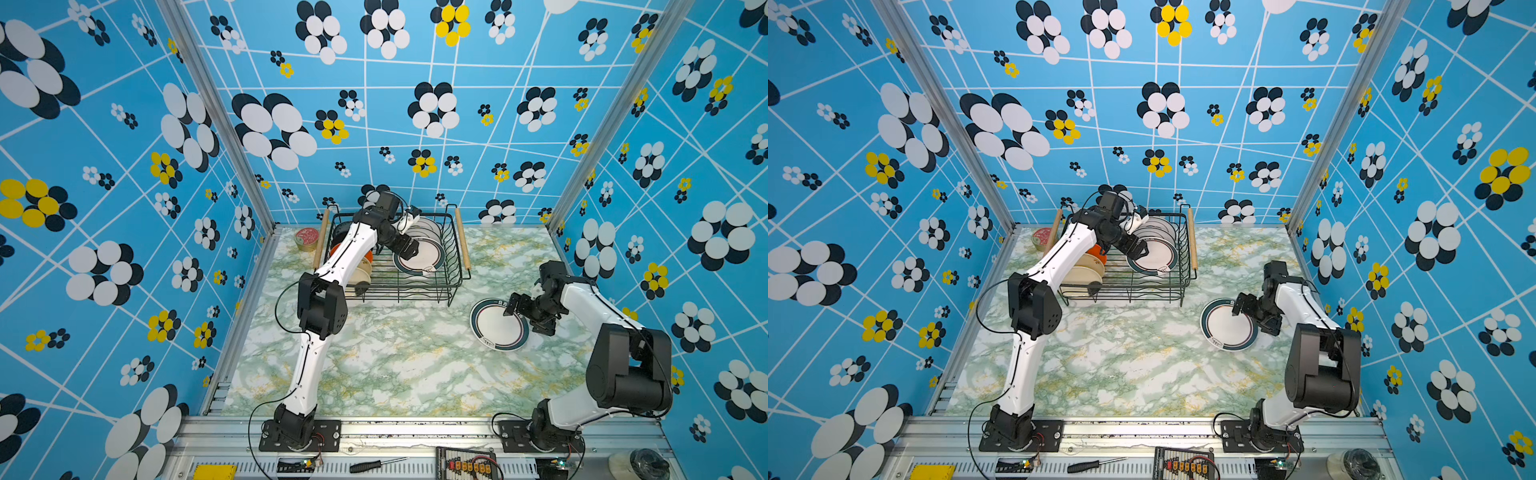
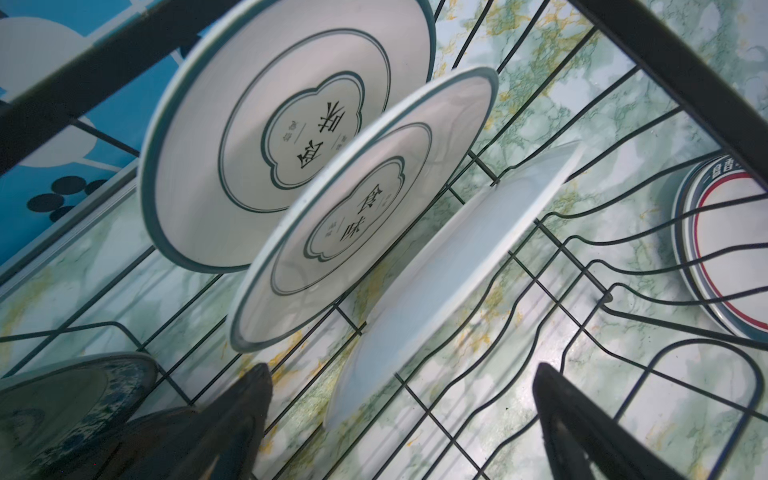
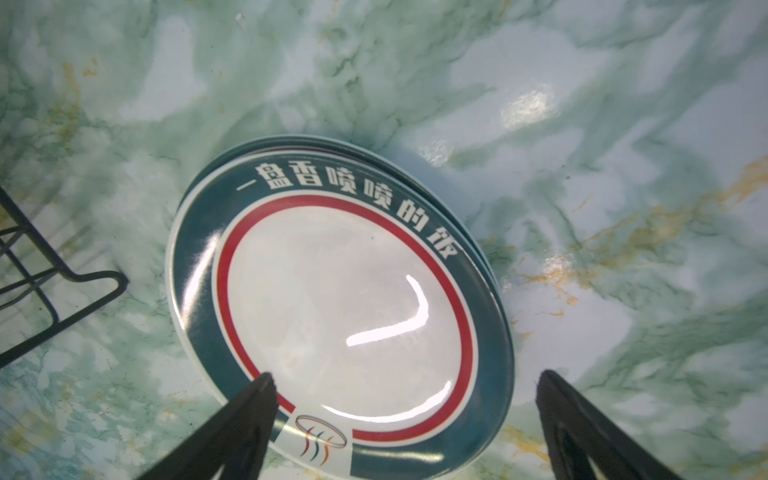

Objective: Unload the plates from the dish rack
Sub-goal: 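Position the left gripper at the next green-rimmed white plate in the rack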

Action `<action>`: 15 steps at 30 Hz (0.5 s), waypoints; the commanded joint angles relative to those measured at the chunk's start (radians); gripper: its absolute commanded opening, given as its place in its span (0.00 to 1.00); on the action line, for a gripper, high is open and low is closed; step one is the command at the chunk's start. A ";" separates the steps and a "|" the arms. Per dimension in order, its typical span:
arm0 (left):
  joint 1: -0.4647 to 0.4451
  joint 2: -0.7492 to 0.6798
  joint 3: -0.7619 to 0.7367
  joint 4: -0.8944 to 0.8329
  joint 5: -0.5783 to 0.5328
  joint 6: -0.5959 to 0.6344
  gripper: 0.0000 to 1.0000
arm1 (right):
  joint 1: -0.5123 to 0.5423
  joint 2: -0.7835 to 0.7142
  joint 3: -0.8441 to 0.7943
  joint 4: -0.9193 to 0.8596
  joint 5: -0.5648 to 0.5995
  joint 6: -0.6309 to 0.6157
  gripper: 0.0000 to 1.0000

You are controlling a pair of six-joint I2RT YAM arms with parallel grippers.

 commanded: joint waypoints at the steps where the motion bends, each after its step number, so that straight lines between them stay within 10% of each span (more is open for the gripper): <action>1: 0.008 0.025 0.036 0.031 0.030 0.029 0.99 | 0.003 0.005 0.032 -0.045 -0.014 -0.022 0.99; 15: 0.007 0.091 0.059 0.072 0.068 0.051 0.87 | 0.003 -0.010 0.025 -0.049 -0.023 -0.020 0.99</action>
